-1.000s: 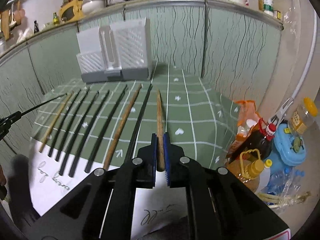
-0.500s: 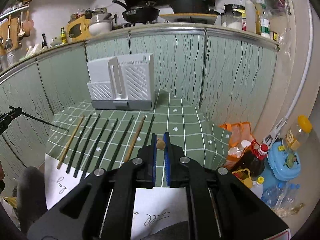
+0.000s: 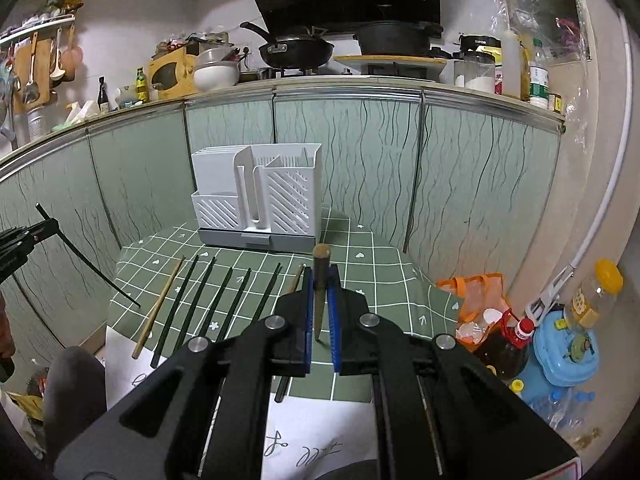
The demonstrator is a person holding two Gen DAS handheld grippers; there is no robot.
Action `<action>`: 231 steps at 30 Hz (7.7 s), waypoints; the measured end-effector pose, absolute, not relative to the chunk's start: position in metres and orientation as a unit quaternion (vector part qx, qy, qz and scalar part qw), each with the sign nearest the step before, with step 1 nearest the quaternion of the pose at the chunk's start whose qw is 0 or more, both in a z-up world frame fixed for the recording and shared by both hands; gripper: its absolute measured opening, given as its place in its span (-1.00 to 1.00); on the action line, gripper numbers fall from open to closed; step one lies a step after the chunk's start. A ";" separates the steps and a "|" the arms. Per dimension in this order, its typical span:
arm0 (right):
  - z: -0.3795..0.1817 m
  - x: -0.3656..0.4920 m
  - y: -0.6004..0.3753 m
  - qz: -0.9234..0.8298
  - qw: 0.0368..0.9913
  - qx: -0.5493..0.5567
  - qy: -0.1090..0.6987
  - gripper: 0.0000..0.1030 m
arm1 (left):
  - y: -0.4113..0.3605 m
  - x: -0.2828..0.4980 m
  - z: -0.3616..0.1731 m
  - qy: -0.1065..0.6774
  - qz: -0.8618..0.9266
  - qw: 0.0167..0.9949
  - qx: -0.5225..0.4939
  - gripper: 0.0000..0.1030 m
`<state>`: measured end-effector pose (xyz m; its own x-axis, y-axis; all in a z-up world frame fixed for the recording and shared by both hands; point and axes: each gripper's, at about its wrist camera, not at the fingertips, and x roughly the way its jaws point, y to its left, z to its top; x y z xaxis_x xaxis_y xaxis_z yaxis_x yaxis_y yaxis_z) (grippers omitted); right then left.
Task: Organize utensils
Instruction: 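Lift both held chopsticks and carry them above the white utensil holder, then lower both chopsticks into the holder and open both grippers, then move both open grippers back down toward the remaining chopsticks, then close the left gripper on a wooden chopstick while the right gripper closes on a black chopstick, then lift both held chopsticks upright and carry them above the white holder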
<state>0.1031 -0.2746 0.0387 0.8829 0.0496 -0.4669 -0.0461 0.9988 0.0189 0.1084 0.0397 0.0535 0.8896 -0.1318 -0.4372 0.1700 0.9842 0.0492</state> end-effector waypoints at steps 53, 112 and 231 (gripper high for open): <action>0.214 0.313 -0.285 0.126 0.965 0.004 0.231 -0.88 | -0.082 0.332 0.210 0.193 -0.269 0.943 0.031 -0.88; 0.066 0.204 -0.272 0.083 0.962 -0.016 0.259 0.84 | -0.011 0.210 0.071 0.195 -0.146 0.969 0.046 0.91; 0.025 0.106 -0.264 0.050 0.969 0.036 0.241 -0.88 | 0.026 0.118 0.027 0.244 -0.125 0.962 0.008 -0.87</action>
